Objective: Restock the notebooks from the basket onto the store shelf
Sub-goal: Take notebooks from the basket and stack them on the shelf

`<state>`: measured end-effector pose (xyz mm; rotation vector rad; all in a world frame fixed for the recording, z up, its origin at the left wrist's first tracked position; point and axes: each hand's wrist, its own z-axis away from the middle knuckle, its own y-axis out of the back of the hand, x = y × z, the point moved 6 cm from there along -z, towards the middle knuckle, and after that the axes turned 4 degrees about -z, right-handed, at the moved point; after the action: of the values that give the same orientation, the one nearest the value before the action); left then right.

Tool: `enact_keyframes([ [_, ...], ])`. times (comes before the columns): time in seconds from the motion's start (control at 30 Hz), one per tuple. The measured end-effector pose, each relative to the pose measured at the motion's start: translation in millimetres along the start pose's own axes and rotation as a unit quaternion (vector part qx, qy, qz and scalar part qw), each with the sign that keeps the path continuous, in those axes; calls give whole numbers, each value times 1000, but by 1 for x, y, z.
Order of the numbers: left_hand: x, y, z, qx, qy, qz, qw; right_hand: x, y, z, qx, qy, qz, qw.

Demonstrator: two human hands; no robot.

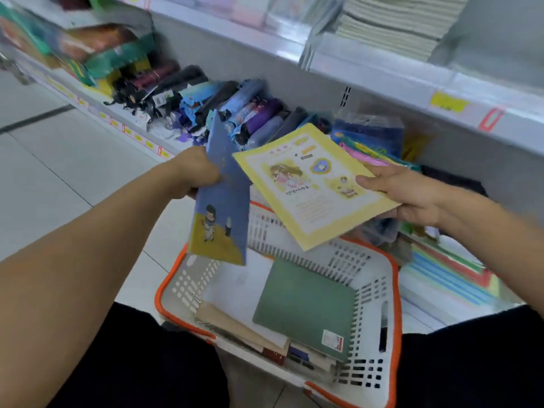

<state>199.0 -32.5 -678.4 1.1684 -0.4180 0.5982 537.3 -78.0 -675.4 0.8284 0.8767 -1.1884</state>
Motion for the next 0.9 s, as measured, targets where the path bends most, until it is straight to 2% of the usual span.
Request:
enact_keyframes([
  [0.07,15,-6,10,-63,5,187,980,-4,-5,9,9,17,-85,996],
  [0.13,36,-7,24,-82,3,357,931,-15,-12,10,24,45,-94,994],
  [0.2,60,-5,36,-87,-16,461,883,-30,-15,13,48,76,-64,994],
  [0.23,73,-4,43,-91,-33,477,874,-35,-15,15,53,86,-41,994],
  [0.4,125,-8,65,-85,-88,473,873,-51,-5,47,31,85,-123,988],
  [0.6,181,-15,99,-163,-127,445,871,-59,26,112,-31,132,-197,971],
  [0.67,215,-13,99,-155,-151,437,873,-75,52,125,25,198,-215,956],
  [0.77,281,-18,89,-143,-191,423,874,-96,102,135,152,276,-225,922],
  [0.9,346,-56,78,-140,-226,295,918,-103,169,142,299,304,-254,868],
])
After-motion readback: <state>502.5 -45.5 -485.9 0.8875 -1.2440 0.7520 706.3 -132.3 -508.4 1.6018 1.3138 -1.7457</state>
